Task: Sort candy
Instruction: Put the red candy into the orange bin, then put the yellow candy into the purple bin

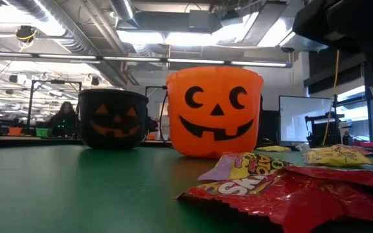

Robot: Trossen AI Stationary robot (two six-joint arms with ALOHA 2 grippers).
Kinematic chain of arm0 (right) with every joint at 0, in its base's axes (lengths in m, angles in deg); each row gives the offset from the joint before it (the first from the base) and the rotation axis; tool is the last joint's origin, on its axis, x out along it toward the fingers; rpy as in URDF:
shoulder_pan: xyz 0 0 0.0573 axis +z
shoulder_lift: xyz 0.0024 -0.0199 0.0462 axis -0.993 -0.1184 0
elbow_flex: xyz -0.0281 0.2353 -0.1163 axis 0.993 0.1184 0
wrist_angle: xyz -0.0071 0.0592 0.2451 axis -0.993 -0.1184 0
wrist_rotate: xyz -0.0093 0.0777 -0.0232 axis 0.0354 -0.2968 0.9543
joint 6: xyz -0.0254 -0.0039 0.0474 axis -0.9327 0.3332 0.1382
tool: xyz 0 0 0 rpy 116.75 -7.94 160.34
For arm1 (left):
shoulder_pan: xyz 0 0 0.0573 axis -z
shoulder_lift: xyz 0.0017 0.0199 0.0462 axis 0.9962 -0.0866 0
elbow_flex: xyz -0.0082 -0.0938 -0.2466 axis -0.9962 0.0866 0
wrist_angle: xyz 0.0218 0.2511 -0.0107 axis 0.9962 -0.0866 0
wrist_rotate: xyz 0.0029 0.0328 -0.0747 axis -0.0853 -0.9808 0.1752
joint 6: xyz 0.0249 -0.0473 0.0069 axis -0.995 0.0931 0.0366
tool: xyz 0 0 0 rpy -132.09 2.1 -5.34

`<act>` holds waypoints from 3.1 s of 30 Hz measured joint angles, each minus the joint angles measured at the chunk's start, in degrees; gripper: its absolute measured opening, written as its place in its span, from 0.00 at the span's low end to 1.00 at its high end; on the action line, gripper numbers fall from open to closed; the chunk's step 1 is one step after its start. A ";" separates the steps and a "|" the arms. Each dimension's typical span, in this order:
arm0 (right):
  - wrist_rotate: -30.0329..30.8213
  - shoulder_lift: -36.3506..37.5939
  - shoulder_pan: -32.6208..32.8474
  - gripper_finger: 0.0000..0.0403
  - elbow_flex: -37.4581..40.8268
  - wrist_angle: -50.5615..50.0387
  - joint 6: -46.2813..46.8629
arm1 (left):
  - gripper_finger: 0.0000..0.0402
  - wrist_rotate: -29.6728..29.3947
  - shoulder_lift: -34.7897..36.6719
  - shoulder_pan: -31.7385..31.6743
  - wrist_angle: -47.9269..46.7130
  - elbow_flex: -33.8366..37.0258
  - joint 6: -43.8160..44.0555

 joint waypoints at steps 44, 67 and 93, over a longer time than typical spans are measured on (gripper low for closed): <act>7.20 9.36 -1.07 0.01 0.14 -6.67 0.37 | 0.37 0.30 -7.20 0.84 7.06 0.04 0.64; 19.82 20.26 -22.53 0.01 0.01 -8.78 -16.17 | 0.37 0.29 -7.20 0.84 7.03 0.04 2.33; 15.45 41.80 -27.28 0.19 30.65 11.51 -17.08 | 0.37 -0.69 -7.22 1.26 3.77 0.07 6.31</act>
